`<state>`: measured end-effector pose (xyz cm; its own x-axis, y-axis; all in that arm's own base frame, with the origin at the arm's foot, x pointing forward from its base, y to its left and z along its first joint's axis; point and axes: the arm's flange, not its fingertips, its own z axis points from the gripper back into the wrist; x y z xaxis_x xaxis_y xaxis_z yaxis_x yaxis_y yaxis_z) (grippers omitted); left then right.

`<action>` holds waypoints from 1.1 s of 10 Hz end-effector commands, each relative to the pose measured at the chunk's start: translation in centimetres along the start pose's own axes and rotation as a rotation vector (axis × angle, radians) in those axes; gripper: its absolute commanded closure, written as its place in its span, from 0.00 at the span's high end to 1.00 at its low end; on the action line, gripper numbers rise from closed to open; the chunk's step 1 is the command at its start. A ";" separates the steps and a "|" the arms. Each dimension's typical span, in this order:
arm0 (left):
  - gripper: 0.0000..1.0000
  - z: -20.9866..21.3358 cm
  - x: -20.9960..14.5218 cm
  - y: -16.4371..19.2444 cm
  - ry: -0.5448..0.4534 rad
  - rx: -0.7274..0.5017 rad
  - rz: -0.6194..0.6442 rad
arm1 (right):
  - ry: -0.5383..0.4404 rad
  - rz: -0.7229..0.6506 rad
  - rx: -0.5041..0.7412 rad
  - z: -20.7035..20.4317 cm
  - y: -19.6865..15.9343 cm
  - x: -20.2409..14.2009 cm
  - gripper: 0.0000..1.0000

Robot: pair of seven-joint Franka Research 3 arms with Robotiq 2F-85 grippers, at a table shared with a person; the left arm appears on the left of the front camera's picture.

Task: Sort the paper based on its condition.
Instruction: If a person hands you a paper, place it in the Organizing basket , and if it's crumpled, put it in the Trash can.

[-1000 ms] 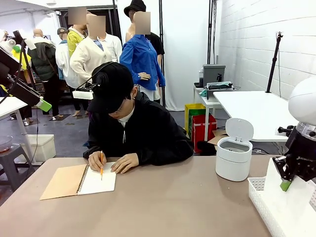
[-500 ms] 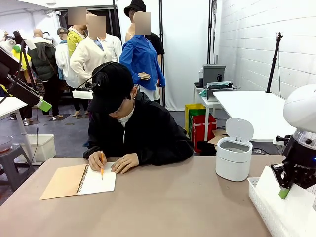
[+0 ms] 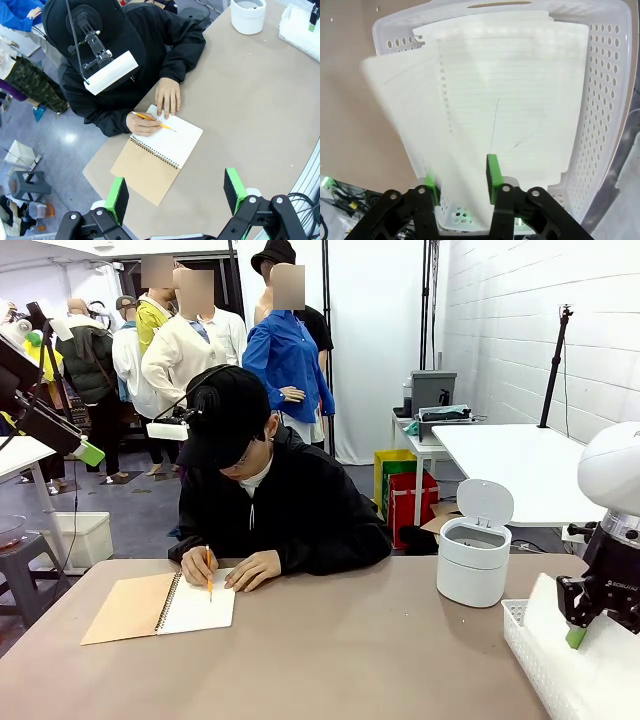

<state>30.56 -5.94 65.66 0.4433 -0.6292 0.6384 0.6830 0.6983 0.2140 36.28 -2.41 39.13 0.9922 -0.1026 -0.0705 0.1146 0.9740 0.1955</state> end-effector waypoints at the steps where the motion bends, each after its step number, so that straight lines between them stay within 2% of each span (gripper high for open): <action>1: 1.00 0.0 0.0 0.0 -0.001 -0.001 0.000 | -0.037 0.018 -0.021 -4.0 -1.3 -6.1 1.00; 6: 1.00 0.0 0.0 0.0 -0.001 -0.001 0.000 | -0.092 0.014 -0.061 -2.4 -1.9 -5.1 1.00; 11: 1.00 0.0 0.0 0.0 -0.001 -0.001 0.000 | -0.134 0.141 -0.140 0.6 -1.5 -3.3 1.00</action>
<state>30.56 -5.94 65.66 0.4433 -0.6292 0.6384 0.6830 0.6983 0.2140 36.45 -4.04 41.93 0.9987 -0.0201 0.0477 0.0161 0.9964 0.0833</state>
